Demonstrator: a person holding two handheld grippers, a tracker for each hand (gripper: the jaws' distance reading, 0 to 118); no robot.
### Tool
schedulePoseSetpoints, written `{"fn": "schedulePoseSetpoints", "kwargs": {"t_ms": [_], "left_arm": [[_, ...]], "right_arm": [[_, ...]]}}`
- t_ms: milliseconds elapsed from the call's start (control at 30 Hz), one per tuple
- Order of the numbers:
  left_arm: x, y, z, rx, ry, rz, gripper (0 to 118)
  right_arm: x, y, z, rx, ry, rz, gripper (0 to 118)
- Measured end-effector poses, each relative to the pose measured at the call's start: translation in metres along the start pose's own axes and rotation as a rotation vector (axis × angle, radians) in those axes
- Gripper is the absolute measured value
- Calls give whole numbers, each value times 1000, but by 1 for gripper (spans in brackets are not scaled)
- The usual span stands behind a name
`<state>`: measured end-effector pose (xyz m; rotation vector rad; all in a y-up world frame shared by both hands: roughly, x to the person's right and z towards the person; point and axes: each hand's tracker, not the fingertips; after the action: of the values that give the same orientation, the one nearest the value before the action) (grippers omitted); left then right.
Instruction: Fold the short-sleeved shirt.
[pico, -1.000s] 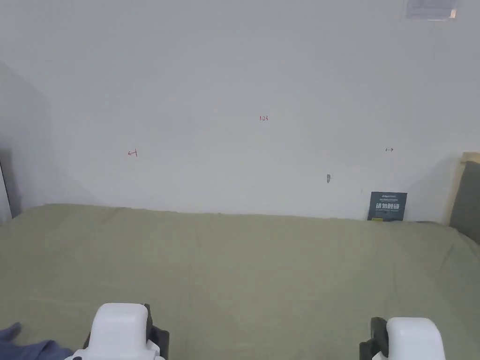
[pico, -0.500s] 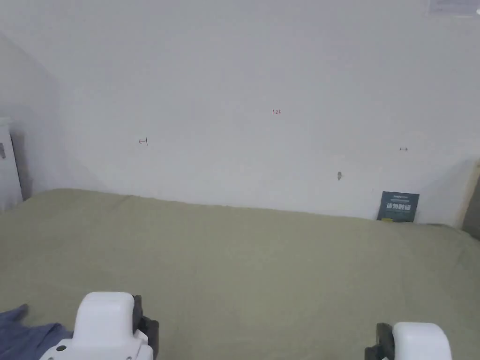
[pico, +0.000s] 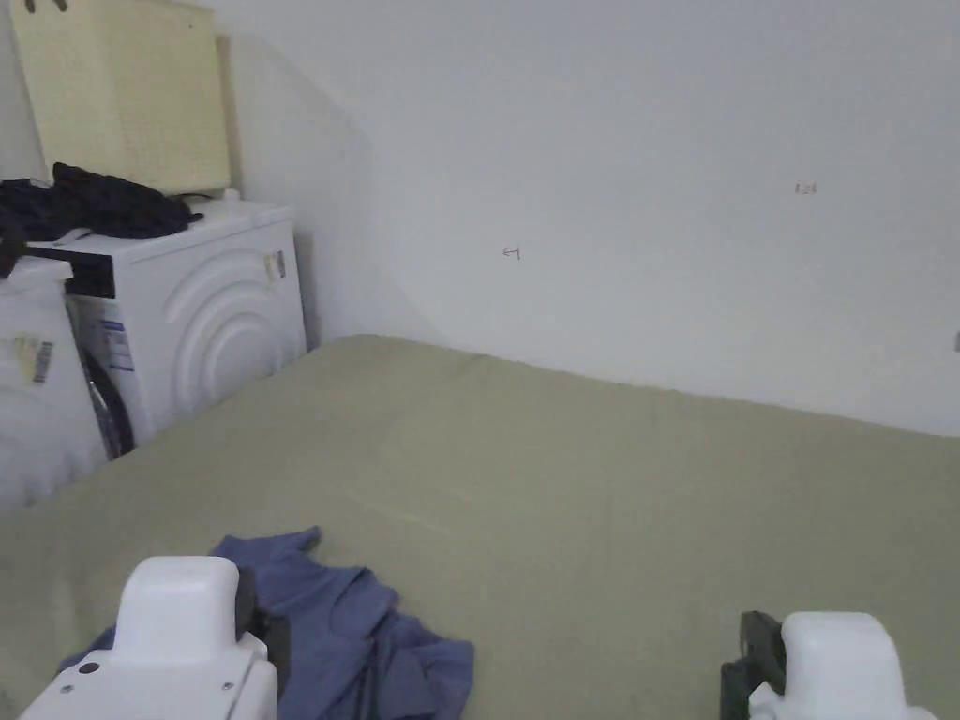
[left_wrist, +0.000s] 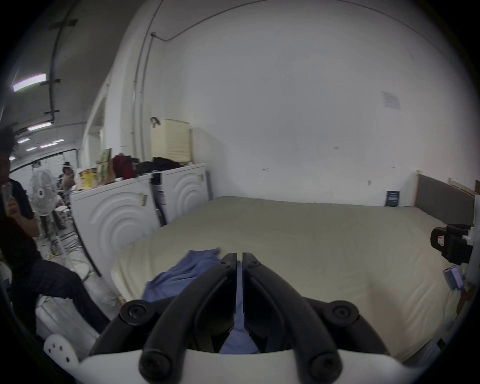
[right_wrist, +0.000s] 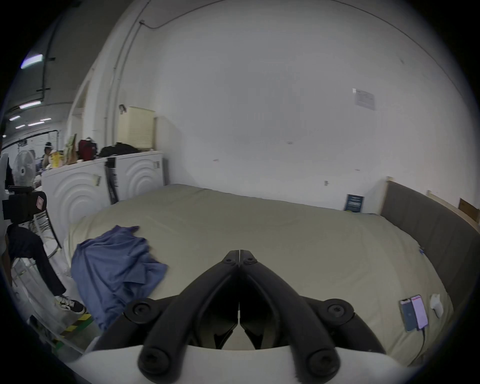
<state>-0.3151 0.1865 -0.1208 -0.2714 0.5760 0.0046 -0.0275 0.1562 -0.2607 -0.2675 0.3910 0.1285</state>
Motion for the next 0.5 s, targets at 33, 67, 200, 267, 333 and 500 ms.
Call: {"fn": "schedulePoseSetpoints", "kwargs": {"t_ms": [33, 67, 200, 267, 333, 500], "left_arm": [[-8, -1, 2, -8, 20, 2, 4], [-16, -3, 3, -14, 36, 4, 4], [-38, -10, 8, -34, 89, 8, 4], [-44, -13, 8, -45, 107, 0, 4], [-47, -16, 7, -58, 120, -11, 4], [-48, -22, -1, -80, 84, -23, 4]], "right_arm": [[-7, 1, -2, 1, 19, 5, 0], [-14, -1, -4, 0, 40, 9, 0], [-34, -3, -10, -5, 94, 22, 0], [-39, -5, -11, -12, 110, 27, 0], [-41, -8, -11, -18, 118, 30, 0], [-42, -13, -12, -42, 133, 39, 0]]}}
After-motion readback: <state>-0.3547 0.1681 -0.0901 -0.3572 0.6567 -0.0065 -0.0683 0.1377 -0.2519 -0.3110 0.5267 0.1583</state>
